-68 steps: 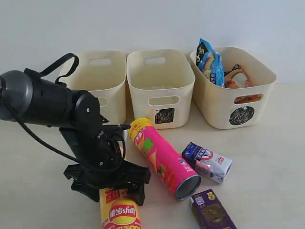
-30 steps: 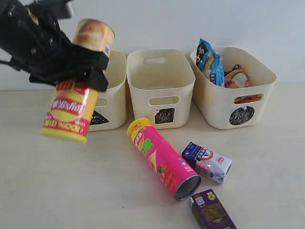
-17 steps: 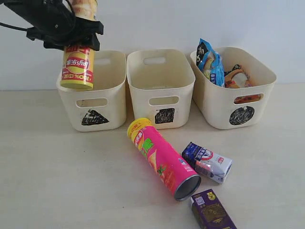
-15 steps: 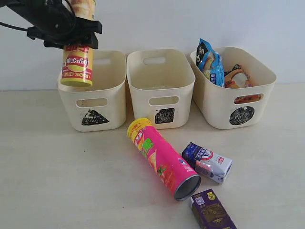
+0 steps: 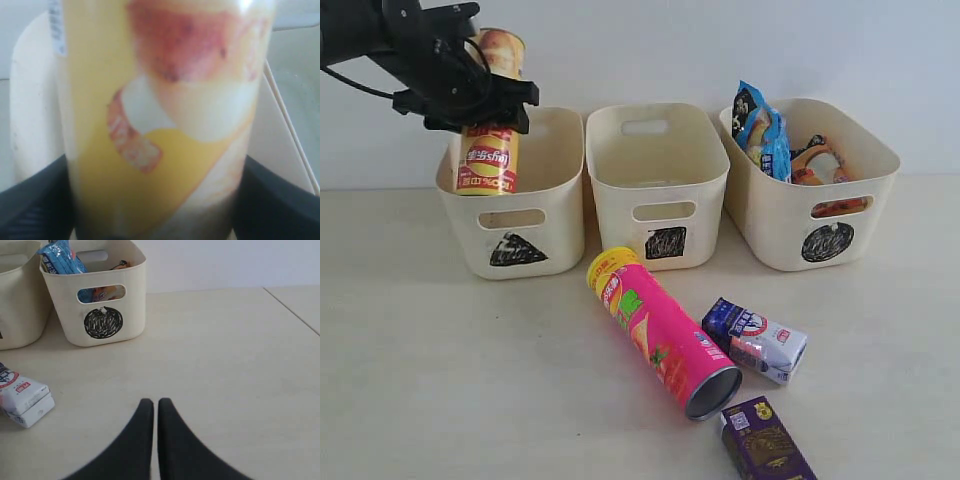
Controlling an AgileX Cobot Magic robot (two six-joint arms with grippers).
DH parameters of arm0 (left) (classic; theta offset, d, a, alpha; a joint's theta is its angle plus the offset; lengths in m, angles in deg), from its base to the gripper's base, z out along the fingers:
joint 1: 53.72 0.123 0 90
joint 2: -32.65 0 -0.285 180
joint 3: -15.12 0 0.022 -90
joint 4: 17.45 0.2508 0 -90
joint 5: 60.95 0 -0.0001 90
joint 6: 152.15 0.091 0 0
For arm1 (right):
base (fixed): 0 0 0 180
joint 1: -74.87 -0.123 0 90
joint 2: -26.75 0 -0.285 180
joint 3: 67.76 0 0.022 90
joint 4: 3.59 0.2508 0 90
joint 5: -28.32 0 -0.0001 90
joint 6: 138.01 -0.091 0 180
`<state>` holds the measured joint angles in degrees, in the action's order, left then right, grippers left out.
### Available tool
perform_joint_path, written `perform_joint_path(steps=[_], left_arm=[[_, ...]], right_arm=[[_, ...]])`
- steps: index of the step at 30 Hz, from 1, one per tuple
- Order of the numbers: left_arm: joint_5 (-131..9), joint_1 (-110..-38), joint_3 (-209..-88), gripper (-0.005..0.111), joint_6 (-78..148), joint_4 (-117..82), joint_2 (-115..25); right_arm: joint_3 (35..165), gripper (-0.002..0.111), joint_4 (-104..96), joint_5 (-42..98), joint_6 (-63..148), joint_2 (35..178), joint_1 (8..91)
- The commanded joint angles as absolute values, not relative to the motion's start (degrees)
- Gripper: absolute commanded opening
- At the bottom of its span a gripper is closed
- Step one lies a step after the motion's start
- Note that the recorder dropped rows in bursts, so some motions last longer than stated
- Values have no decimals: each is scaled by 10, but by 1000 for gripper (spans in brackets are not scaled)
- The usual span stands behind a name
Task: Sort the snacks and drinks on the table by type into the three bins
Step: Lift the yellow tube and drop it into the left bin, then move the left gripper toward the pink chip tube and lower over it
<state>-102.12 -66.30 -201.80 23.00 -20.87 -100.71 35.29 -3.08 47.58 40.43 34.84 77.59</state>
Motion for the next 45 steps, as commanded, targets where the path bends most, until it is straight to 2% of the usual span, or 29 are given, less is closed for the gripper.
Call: perform_joint_path(steps=[1,3,7,19,21,24,28,37,45], left_arm=[[-1020,-663,-2022,51,234,-207,-1009],[-1020,-663,-2022,67,234,-207,-1009],[-1019,-663,-2022,83,234,-206,-1009],[-1047,-663,-2022,83,256,-174,-973],[-1070,-663,-2022,78,269,-174,-961],[-1116,-663,-2022,60,293,-174,-943],[-1168,-664,-2017,5,319,-174,-917],[-1171,-691,-1912,4,331,-181,-838],[-1136,-743,-1792,4,332,-181,-754]], right_arm=[[350,0,-32,474,405,345,777],[350,0,-32,474,405,345,777],[350,0,-32,474,405,345,777],[350,0,-32,474,405,345,777],[350,0,-32,474,405,345,777],[350,0,-32,474,405,345,777],[350,0,-32,474,405,345,777],[350,0,-32,474,405,345,777],[350,0,-32,474,405,345,777]])
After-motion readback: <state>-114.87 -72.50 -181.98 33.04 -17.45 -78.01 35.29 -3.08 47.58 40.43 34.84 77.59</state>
